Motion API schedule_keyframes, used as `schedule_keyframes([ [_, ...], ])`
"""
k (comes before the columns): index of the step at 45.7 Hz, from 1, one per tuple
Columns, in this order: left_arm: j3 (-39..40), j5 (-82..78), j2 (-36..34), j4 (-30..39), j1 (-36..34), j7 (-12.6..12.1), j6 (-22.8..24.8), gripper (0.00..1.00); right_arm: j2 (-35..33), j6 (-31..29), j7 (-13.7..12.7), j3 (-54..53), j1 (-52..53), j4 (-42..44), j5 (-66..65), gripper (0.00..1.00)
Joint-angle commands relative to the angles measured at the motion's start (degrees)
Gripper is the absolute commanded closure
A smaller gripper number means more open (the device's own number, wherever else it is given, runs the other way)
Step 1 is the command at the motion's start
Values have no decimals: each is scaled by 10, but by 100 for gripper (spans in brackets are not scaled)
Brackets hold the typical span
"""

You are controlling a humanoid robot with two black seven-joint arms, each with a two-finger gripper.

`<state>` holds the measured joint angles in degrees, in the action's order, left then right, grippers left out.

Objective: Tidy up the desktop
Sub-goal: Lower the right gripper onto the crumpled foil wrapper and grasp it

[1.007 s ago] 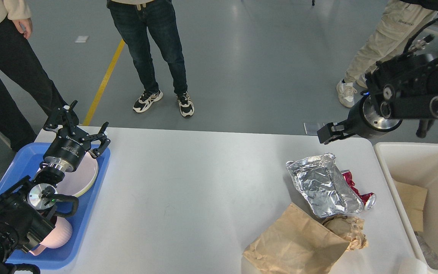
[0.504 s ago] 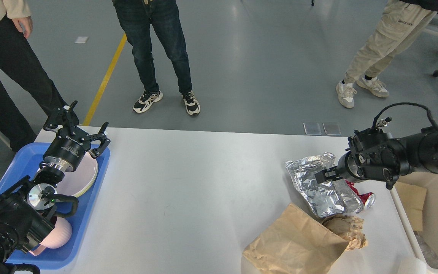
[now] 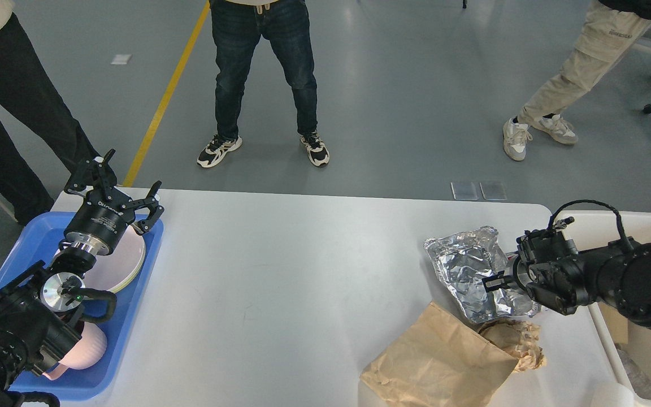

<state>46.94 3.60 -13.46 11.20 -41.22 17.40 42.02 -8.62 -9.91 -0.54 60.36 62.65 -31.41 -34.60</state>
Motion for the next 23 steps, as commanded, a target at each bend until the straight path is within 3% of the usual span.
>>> schedule_keyframes([
  [1,0,0,0,0,0,0,0,0,4,0,-1,-1,-7,13,0,95],
  [2,0,0,-1,1,0,0,0,0,4,0,-1,-1,-7,13,1,100],
  [23,1,0,0,0,0,0,0,0,-1,-2,-3,-6,20,0,5,100],
])
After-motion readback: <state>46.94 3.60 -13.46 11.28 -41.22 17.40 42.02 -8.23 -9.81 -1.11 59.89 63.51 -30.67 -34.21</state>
